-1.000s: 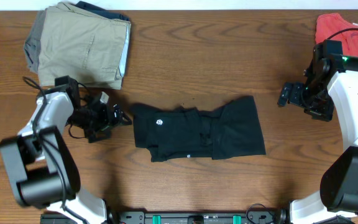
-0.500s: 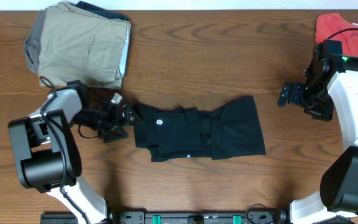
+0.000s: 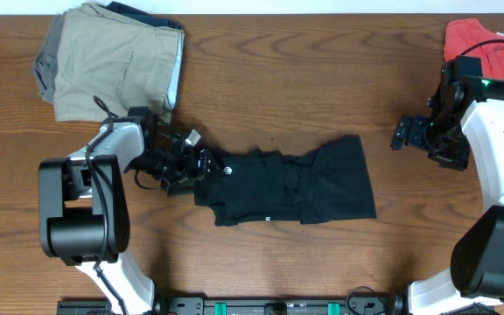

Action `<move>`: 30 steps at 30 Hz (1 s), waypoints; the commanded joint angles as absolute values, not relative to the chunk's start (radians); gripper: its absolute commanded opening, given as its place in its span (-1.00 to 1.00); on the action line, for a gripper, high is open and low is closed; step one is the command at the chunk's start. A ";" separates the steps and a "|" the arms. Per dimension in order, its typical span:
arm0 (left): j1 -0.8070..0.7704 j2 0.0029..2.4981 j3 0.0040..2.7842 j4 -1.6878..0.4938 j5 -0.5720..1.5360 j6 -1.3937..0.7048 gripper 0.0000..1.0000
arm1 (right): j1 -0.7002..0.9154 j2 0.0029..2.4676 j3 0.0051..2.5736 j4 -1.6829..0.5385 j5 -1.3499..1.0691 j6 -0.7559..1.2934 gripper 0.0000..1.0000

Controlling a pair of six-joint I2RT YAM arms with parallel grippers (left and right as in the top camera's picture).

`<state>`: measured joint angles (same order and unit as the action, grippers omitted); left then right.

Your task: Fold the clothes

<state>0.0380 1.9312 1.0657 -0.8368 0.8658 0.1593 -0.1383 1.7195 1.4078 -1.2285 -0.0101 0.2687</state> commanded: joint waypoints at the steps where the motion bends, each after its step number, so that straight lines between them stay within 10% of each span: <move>1: 0.001 1.990 1.037 -0.802 0.748 0.144 0.96 | -0.137 1.717 1.410 -1.226 -0.004 0.257 0.98; 11: -0.061 1.990 1.037 -0.801 0.748 0.130 -0.06 | -0.137 1.717 1.410 -1.226 -0.004 0.257 0.99; 15: -0.069 1.990 1.037 -0.794 0.748 0.110 -0.82 | -0.137 1.717 1.410 -1.226 -0.004 0.257 0.98; 30: 0.049 1.917 1.177 -0.991 0.418 -0.035 -0.88 | -0.137 1.717 1.410 -1.226 -0.004 0.257 0.99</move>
